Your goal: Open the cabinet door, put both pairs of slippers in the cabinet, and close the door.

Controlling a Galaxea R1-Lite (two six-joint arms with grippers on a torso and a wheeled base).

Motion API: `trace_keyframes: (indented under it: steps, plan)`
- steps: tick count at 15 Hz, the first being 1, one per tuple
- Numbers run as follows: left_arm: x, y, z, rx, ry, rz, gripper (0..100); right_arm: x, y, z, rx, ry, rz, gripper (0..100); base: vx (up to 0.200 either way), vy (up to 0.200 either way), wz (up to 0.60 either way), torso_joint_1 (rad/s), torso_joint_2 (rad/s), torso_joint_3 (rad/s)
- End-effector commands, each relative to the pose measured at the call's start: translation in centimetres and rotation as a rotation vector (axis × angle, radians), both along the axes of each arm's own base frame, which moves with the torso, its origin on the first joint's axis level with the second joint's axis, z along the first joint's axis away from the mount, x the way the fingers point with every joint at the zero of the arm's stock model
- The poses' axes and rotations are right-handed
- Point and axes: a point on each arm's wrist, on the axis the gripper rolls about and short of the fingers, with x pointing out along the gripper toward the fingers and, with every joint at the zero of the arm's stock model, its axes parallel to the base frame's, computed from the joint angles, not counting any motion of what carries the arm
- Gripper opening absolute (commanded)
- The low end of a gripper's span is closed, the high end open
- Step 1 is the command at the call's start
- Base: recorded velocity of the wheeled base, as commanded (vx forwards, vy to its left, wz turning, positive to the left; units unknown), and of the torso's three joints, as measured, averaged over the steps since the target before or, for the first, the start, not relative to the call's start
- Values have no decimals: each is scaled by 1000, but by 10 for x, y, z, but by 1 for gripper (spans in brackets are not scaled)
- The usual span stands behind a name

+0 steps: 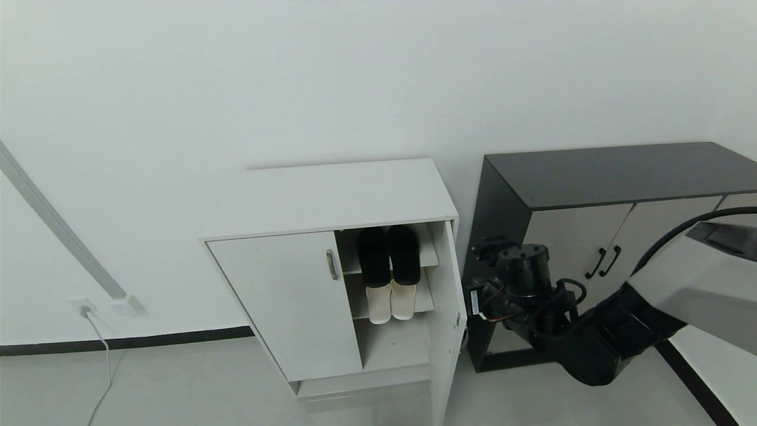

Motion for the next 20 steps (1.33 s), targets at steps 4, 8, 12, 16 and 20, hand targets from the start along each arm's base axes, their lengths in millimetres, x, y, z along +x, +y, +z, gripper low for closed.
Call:
trace_keyframes:
  steps: [4,8,12,16,20]
  plan:
    - [0,0,0,1,1,-1,0,-13,29,-19,48,7,109,0,0,0,0,0,0,0]
    - [0,0,0,-1,1,1,0,-30,33,-5,116,-30,202,0,0,0,0,0,0,0]
    - [0,0,0,-1,1,-1,0,-32,27,7,130,-74,213,0,0,0,0,0,0,0]
    - [0,0,0,-1,1,-1,0,-34,26,4,80,-81,229,0,0,0,0,0,0,0]
    - [0,0,0,-1,1,-2,0,-38,26,1,69,-70,236,0,0,0,300,1,2,0]
